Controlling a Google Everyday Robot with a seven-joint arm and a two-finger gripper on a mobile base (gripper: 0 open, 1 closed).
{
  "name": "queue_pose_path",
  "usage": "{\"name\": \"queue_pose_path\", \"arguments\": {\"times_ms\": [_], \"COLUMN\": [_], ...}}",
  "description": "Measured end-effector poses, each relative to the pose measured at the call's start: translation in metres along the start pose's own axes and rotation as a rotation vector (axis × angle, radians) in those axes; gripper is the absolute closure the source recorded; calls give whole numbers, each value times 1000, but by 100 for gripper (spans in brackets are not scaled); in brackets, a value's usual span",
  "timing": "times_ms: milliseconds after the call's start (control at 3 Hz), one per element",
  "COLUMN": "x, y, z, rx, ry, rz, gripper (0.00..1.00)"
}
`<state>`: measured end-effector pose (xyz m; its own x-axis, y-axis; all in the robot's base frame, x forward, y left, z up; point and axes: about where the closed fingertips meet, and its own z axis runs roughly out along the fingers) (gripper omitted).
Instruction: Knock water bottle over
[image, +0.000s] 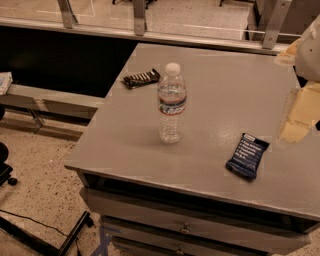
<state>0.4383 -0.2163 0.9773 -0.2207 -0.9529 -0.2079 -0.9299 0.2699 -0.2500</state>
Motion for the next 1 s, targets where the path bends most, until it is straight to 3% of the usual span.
{"name": "queue_pose_path", "arguments": {"times_ms": [667,1000], "x": [-9,-22], "y": [-3,-7], "z": [7,22], "rx": [-9,-49], "ry": [-23,-60], "rz": [-5,-9], "gripper": [0,0]}}
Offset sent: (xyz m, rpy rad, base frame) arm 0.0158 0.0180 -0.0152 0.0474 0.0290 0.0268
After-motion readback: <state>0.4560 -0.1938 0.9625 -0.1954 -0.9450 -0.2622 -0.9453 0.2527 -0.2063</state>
